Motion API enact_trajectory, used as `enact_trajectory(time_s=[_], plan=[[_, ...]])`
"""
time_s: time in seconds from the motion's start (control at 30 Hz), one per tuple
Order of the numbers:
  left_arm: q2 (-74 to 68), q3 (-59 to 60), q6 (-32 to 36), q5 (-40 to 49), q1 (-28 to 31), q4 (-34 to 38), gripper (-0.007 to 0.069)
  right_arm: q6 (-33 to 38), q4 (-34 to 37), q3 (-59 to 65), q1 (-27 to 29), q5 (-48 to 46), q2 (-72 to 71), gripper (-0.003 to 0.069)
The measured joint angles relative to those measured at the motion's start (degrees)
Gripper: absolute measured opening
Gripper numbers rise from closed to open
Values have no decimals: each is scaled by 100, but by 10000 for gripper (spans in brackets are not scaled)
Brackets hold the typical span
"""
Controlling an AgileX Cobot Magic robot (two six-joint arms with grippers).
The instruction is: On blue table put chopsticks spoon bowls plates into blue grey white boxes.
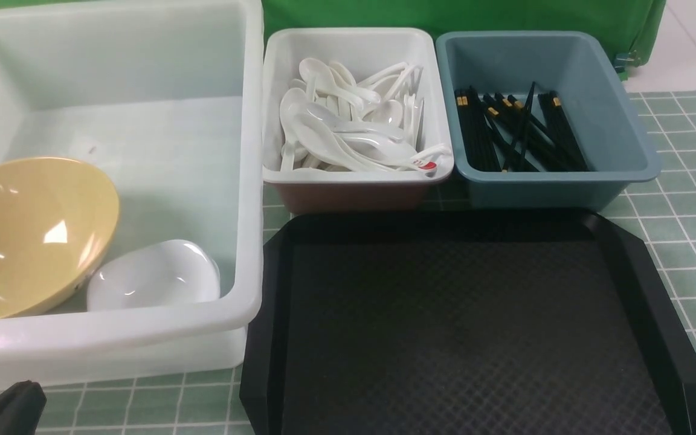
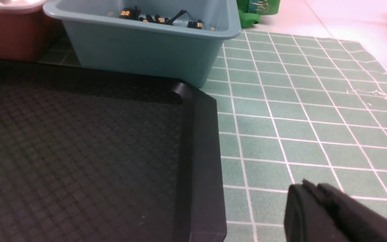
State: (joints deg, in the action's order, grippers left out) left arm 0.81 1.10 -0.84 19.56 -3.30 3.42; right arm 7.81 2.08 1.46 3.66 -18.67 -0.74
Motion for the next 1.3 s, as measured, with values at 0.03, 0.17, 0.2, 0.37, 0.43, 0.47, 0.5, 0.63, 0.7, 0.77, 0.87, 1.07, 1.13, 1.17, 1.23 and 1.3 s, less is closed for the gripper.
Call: enact_trajectory(time_s=[0.03, 0.17, 0.2, 0.37, 0.43, 0.47, 0.5, 0.63, 0.7, 0.77, 0.87, 1.07, 1.13, 1.17, 1.23, 1.3], plan=[[0, 0, 0, 0, 0, 0, 4, 0, 0, 0, 0, 0, 0, 78], [0, 0, 3, 0, 0, 0, 4, 0, 0, 0, 0, 0, 0, 78], [0, 0, 3, 0, 0, 0, 4, 0, 0, 0, 0, 0, 0, 78], [0, 0, 24, 0, 0, 0, 4, 0, 0, 0, 0, 0, 0, 82], [0, 0, 35, 0, 0, 0, 4, 0, 0, 0, 0, 0, 0, 85], [0, 0, 35, 0, 0, 0, 4, 0, 0, 0, 0, 0, 0, 87], [0, 0, 35, 0, 0, 0, 4, 0, 0, 0, 0, 0, 0, 87], [0, 0, -1, -5, 0, 0, 4, 0, 0, 0, 0, 0, 0, 91], [0, 0, -1, -5, 0, 0, 4, 0, 0, 0, 0, 0, 0, 92], [0, 0, -1, -5, 0, 0, 4, 0, 0, 0, 0, 0, 0, 93], [0, 0, -1, -5, 0, 0, 4, 0, 0, 0, 0, 0, 0, 97], [0, 0, -1, -5, 0, 0, 4, 0, 0, 0, 0, 0, 0, 100], [0, 0, -1, -5, 0, 0, 4, 0, 0, 0, 0, 0, 0, 99], [0, 0, -1, -5, 0, 0, 4, 0, 0, 0, 0, 0, 0, 99], [0, 0, -3, -5, 0, 0, 4, 0, 0, 0, 0, 0, 0, 101], [0, 0, -3, -5, 0, 0, 4, 0, 0, 0, 0, 0, 0, 102]])
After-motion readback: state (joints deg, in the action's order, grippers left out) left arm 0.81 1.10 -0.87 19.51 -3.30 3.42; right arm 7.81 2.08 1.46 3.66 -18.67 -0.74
